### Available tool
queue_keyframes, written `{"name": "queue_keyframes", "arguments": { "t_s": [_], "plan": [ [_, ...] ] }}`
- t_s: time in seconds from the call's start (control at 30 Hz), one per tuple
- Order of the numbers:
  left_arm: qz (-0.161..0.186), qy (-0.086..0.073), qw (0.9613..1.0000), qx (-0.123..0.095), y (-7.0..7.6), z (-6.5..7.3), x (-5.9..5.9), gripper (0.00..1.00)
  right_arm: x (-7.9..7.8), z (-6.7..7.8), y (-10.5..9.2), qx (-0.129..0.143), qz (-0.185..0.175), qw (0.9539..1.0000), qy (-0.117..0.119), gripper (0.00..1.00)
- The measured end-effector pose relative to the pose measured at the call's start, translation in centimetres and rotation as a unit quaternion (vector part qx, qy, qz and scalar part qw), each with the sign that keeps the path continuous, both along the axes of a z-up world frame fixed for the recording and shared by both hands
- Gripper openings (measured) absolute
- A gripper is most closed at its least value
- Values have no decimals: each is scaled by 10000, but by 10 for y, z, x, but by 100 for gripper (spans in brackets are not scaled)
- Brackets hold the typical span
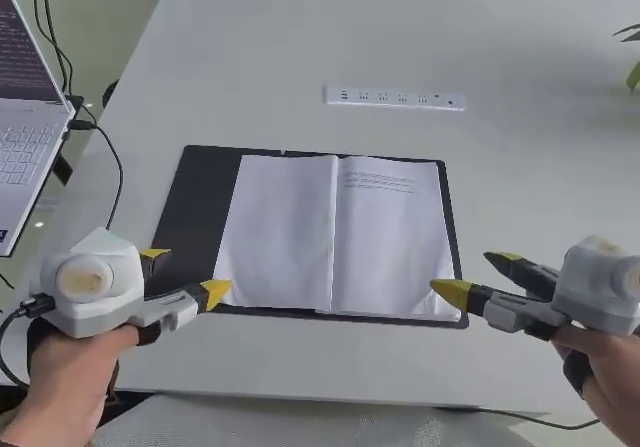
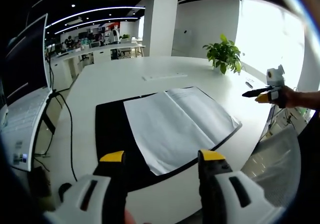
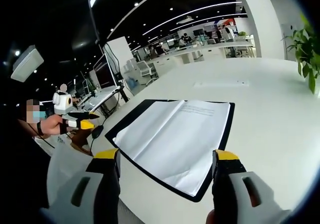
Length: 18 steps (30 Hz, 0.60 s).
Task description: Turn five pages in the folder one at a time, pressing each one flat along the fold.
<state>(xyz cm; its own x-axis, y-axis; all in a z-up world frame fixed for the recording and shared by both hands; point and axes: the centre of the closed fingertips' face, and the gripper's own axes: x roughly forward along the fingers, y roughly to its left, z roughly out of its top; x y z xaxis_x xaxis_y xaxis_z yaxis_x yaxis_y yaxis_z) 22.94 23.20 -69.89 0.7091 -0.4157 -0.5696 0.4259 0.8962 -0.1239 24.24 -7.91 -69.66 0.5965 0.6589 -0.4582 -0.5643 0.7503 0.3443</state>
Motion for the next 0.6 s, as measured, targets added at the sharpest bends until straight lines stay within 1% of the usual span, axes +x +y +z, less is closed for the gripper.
{"name": "queue_keyframes", "arguments": {
  "t_s": [0.07,0.13,0.2,0.27,0.5,0.6],
  "plan": [
    [58,15,10000,-23,1,0,-1,58,-3,-1,-1,-67,7,10000,-5,75],
    [110,44,9999,-23,4,-2,-3,60,-5,-1,0,-45,5,10000,6,75],
    [167,47,9998,-75,5,-2,-5,61,-8,-3,0,-20,-29,10000,35,76],
    [195,62,9998,-61,7,-3,-6,62,-9,-5,0,-13,-53,10000,63,76],
    [191,59,9998,-53,8,-1,-8,64,-12,-9,0,-5,-77,9999,113,77],
    [154,62,9999,-48,5,0,-8,65,-12,-8,0,4,-91,9999,117,77]
  ]
}}
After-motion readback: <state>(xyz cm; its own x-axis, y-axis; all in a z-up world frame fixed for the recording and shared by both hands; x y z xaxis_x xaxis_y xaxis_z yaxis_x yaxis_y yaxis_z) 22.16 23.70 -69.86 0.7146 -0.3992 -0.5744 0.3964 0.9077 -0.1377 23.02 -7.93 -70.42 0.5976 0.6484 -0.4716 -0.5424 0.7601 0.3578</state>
